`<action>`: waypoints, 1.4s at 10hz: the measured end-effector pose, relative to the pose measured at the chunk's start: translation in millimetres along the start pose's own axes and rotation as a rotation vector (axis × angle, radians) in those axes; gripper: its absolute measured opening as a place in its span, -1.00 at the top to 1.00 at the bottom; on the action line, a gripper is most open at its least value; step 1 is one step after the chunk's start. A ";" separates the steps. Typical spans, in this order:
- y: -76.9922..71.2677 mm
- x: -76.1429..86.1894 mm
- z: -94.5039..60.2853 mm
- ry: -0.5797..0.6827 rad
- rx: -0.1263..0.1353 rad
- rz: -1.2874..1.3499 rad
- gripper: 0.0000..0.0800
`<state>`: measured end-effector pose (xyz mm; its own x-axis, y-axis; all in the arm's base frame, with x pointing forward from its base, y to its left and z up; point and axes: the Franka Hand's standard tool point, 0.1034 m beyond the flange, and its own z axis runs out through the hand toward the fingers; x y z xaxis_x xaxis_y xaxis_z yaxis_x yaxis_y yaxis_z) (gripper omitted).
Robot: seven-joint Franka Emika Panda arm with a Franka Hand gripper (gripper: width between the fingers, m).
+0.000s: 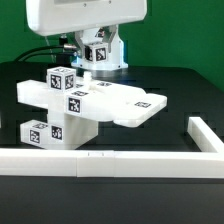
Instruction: Assemble chair
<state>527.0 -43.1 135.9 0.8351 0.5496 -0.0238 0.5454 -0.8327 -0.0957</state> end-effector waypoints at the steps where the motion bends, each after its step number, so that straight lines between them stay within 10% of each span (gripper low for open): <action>1: -0.2 -0.1 0.3 0.000 0.000 0.002 0.30; 14: 17.1 -2.6 13.5 0.014 -0.045 -0.053 0.30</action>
Offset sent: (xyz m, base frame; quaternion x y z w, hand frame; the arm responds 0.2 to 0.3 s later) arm 0.0008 -0.0125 -0.0078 -0.0010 0.0236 -0.0625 0.9978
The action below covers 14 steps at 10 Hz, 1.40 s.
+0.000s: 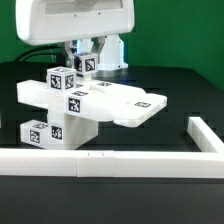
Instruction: Assemble chair
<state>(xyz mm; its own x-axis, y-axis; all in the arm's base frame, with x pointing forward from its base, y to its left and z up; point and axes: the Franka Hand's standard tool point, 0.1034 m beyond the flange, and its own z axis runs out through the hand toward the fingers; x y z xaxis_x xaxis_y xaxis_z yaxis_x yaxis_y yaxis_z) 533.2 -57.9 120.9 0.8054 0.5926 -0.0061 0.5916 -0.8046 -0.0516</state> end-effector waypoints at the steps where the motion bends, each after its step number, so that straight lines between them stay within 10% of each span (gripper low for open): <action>1: -0.6 0.7 0.6 0.000 0.000 0.000 0.30; 14: -2.6 -0.9 7.6 -0.010 0.004 -0.004 0.30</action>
Offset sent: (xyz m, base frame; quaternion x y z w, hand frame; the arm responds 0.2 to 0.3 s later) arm 0.0003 0.0048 -0.0067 -0.0068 0.0075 0.0049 0.9999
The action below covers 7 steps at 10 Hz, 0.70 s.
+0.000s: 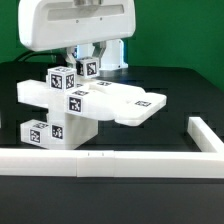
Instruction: Assemble chair
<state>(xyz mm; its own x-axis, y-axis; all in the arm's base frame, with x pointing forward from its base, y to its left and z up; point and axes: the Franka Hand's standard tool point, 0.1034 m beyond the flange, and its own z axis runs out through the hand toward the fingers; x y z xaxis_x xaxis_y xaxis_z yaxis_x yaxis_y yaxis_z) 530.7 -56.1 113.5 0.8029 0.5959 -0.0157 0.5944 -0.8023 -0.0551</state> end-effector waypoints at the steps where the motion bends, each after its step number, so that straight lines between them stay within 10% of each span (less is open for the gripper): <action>1: 0.0 0.0 0.0 0.000 0.000 0.002 0.30; 7: -3.2 -0.4 0.8 0.004 0.003 0.408 0.30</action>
Offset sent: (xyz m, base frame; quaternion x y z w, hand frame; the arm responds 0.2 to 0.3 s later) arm 0.0000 0.0000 0.0000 0.0000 0.0000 0.0650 0.9979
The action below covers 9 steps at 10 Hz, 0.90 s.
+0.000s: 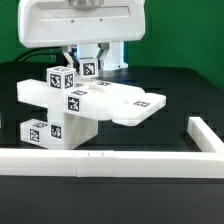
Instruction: Assemble chair
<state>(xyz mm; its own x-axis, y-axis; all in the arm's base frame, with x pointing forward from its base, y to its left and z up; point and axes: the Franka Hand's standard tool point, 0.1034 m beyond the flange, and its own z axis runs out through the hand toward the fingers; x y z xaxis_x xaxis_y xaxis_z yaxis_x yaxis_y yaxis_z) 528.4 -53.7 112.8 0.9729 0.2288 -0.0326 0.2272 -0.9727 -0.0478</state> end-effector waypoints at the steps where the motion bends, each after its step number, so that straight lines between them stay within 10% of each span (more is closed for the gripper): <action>1: -0.1 -0.9 0.8 0.002 -0.002 0.066 0.30; 9: -4.8 -0.8 3.5 0.005 0.039 0.672 0.31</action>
Offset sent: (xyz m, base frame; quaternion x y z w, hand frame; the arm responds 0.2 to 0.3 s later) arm -0.0107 -0.0009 -0.0070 0.0307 -0.0261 0.3314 0.9426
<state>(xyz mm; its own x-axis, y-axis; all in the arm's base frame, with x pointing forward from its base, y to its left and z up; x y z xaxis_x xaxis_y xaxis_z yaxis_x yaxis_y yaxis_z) 526.4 -49.1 109.6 0.9024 -0.4262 -0.0634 -0.4296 -0.9014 -0.0546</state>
